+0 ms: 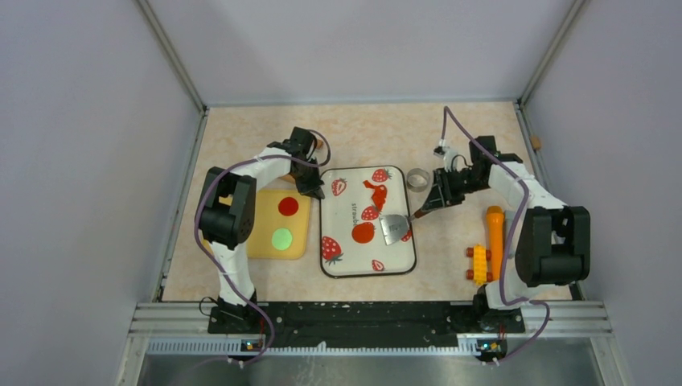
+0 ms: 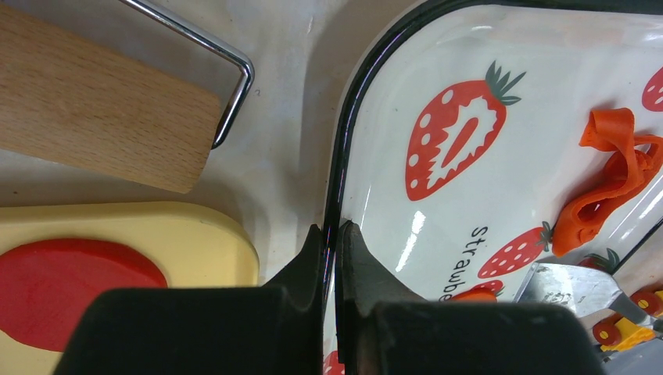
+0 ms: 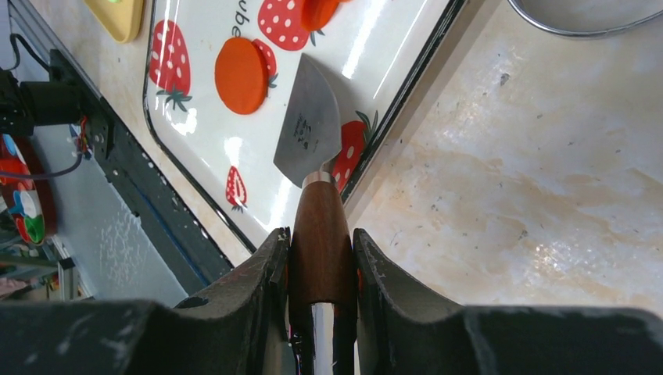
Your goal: Roll out the dumpling wrappers from the dough
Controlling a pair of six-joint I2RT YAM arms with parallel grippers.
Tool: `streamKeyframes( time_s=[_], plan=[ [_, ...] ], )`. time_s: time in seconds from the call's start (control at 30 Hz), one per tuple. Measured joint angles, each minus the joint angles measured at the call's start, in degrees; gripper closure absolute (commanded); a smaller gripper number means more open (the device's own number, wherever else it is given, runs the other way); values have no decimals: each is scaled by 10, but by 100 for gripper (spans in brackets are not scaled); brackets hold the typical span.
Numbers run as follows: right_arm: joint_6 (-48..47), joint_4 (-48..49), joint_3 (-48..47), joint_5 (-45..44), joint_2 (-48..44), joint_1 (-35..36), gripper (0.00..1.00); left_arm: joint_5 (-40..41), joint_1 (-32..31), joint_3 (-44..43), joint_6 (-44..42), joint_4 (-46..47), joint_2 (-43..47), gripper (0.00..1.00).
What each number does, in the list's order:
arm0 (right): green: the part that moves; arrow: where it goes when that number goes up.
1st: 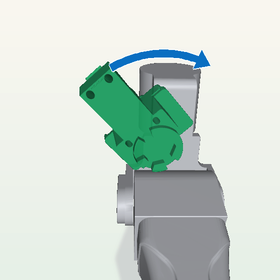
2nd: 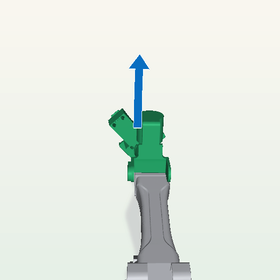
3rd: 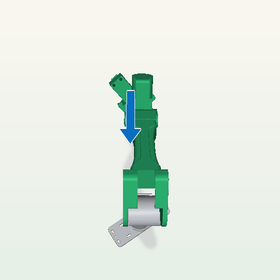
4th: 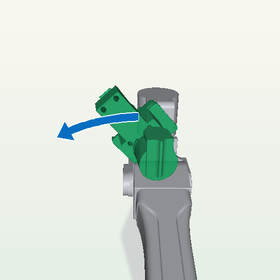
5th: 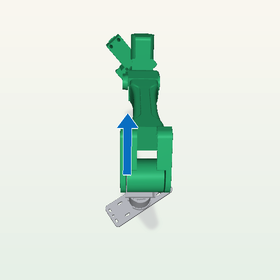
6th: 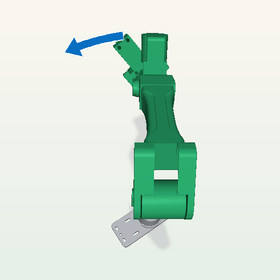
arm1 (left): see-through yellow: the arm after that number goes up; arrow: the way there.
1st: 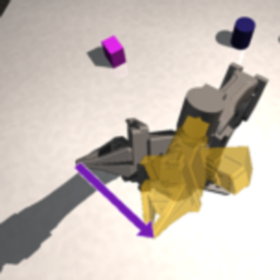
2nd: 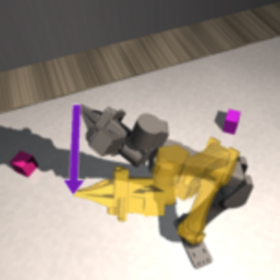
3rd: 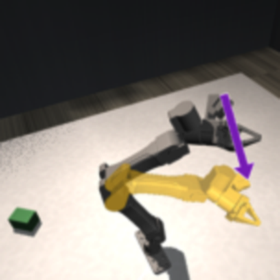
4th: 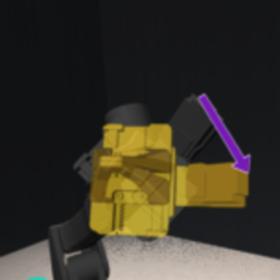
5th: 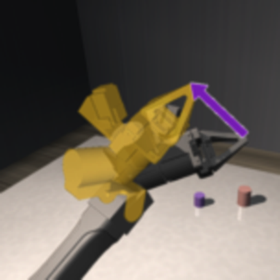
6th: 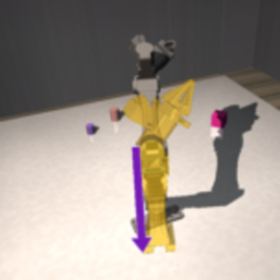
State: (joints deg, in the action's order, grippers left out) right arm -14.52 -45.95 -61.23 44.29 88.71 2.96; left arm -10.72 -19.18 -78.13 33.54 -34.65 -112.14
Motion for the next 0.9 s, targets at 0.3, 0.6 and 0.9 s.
streamKeyframes(
  time_s=[0.3,0.6,0.9],
  plan=[
    [26,36,20,14,2,16,100,-2,0,0,0,1,0,100],
    [38,51,20,19,10,33,100,-2,0,0,0,4,0,100],
    [52,71,20,17,15,47,100,-2,0,0,-1,11,0,100]
  ],
)
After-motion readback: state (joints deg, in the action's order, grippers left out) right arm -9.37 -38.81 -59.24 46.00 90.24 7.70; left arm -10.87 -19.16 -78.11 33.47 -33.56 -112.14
